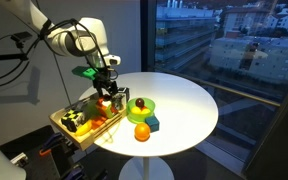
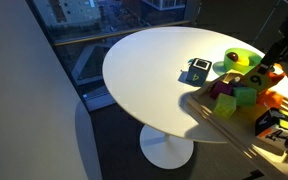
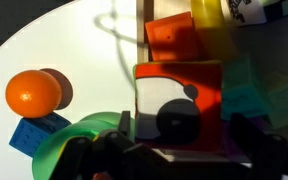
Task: Pick up the orange and green toy, then place it on the tray
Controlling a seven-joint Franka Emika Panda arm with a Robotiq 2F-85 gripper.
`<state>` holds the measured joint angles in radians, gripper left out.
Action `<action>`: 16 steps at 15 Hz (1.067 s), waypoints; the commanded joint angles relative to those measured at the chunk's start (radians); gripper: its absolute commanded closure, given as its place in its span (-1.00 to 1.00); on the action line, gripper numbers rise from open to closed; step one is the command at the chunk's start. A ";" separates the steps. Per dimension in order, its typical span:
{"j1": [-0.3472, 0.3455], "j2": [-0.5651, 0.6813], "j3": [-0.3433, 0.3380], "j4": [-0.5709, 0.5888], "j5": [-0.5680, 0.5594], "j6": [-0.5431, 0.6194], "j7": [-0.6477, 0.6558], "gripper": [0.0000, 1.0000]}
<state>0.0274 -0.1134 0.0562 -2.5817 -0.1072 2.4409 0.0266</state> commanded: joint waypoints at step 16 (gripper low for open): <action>0.008 -0.227 -0.010 0.031 0.129 -0.382 -0.040 -1.00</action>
<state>0.0292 -0.2817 0.0556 -2.5661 0.0259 2.1532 -0.0088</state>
